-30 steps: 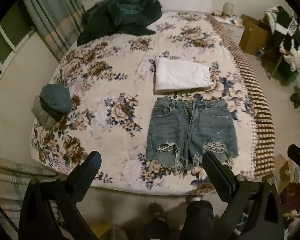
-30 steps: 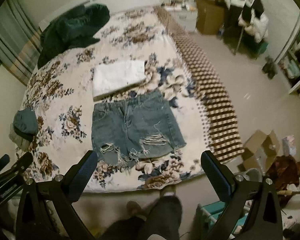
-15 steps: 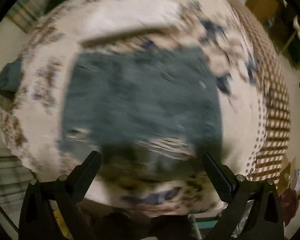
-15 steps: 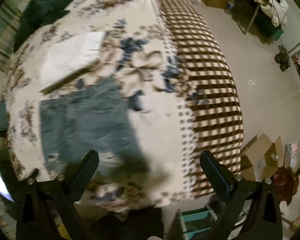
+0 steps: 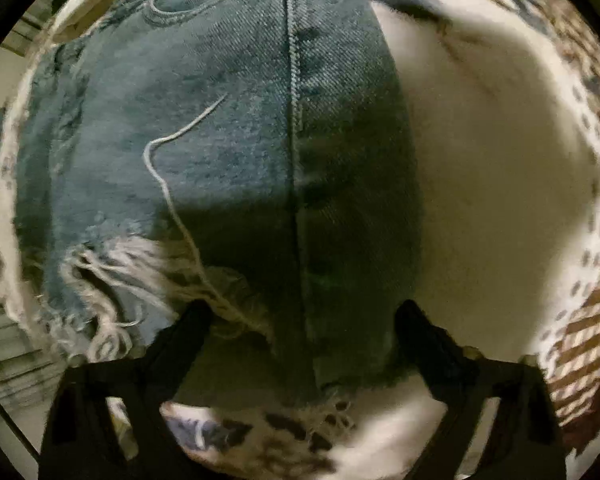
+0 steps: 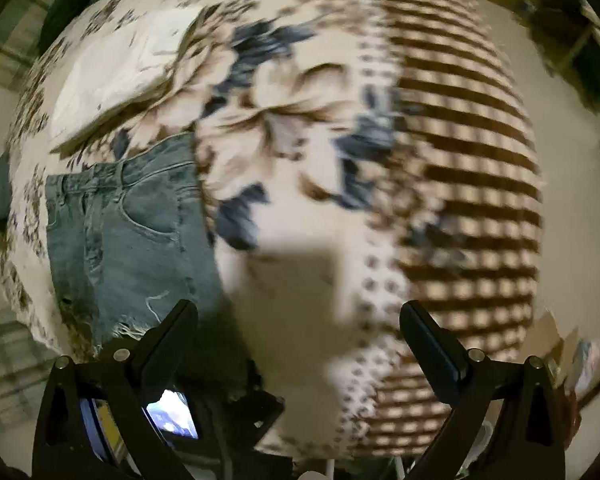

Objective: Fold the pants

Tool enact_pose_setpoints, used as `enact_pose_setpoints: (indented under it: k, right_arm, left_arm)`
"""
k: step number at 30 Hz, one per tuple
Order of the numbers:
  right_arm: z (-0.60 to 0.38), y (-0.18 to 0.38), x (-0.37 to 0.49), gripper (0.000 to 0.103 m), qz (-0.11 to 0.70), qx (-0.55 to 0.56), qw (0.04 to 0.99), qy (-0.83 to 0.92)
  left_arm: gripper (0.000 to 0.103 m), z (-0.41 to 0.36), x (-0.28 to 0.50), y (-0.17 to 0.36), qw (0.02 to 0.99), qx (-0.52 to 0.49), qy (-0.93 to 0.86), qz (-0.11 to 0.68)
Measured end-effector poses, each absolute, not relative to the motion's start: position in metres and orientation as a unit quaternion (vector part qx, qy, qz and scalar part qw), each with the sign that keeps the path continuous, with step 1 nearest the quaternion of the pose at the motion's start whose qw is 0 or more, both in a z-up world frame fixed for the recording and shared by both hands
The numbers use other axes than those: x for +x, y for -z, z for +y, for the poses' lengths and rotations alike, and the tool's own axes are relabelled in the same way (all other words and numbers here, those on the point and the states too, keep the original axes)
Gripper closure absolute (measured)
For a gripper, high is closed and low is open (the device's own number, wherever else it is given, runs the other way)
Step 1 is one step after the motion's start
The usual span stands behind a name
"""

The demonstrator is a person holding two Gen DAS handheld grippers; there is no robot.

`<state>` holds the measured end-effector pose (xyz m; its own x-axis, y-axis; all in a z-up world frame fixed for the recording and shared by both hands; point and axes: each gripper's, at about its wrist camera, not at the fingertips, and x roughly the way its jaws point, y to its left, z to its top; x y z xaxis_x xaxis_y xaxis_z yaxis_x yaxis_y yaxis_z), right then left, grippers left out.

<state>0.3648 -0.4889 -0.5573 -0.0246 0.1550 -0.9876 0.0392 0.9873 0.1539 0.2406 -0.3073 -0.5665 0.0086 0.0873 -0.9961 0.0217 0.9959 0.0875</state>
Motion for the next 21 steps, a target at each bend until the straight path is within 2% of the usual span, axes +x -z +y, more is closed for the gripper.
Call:
enact_pose_setpoints:
  k: [1, 3, 6, 10, 12, 13, 14, 15, 16, 17, 18, 19, 21]
  right_arm:
    - [-0.48, 0.566, 0.373, 0.001, 0.717, 0.072, 0.691, -0.057]
    - [-0.462, 0.582, 0.387, 0.001, 0.723, 0.078, 0.682, -0.079]
    - [-0.436, 0.607, 0.412, 0.001, 0.737, 0.086, 0.661, -0.109]
    - [-0.41, 0.637, 0.441, 0.001, 0.753, 0.085, 0.642, -0.119]
    - [-0.402, 0.65, 0.452, 0.007, 0.76, 0.099, 0.631, -0.12]
    - [-0.397, 0.655, 0.455, 0.02, 0.764, 0.103, 0.625, -0.118]
    - [-0.395, 0.658, 0.457, 0.038, 0.766, 0.102, 0.624, -0.116]
    - [-0.39, 0.66, 0.458, 0.047, 0.767, 0.1, 0.623, -0.113]
    - [-0.386, 0.66, 0.458, 0.064, 0.767, 0.1, 0.623, -0.114]
    - [-0.382, 0.658, 0.458, 0.076, 0.764, 0.102, 0.626, -0.116]
    - [-0.377, 0.654, 0.457, 0.078, 0.761, 0.095, 0.632, -0.111]
    - [-0.371, 0.649, 0.457, 0.084, 0.756, 0.085, 0.64, -0.107]
    - [-0.36, 0.636, 0.454, 0.085, 0.748, 0.074, 0.652, -0.103]
  left_arm:
    - [0.034, -0.304, 0.24, 0.564, 0.713, 0.028, -0.013, 0.7]
    - [0.06, -0.297, 0.237, 0.554, 0.723, 0.013, -0.001, 0.69]
    - [0.086, -0.278, 0.233, 0.538, 0.732, -0.017, 0.006, 0.681]
    - [0.093, -0.25, 0.229, 0.523, 0.738, -0.051, 0.015, 0.673]
    - [0.094, -0.235, 0.229, 0.513, 0.742, -0.065, 0.019, 0.667]
    - [0.094, -0.227, 0.228, 0.51, 0.745, -0.071, 0.019, 0.663]
    - [0.094, -0.22, 0.225, 0.506, 0.748, -0.079, 0.019, 0.659]
    - [0.094, -0.214, 0.225, 0.5, 0.75, -0.085, 0.019, 0.656]
    - [0.094, -0.207, 0.225, 0.496, 0.752, -0.089, 0.019, 0.653]
    - [0.094, -0.194, 0.226, 0.487, 0.756, -0.095, 0.019, 0.647]
    - [0.094, -0.186, 0.225, 0.48, 0.758, -0.099, 0.019, 0.645]
    - [0.094, -0.176, 0.226, 0.473, 0.76, -0.105, 0.018, 0.642]
    - [0.094, -0.152, 0.229, 0.456, 0.762, -0.119, 0.019, 0.636]
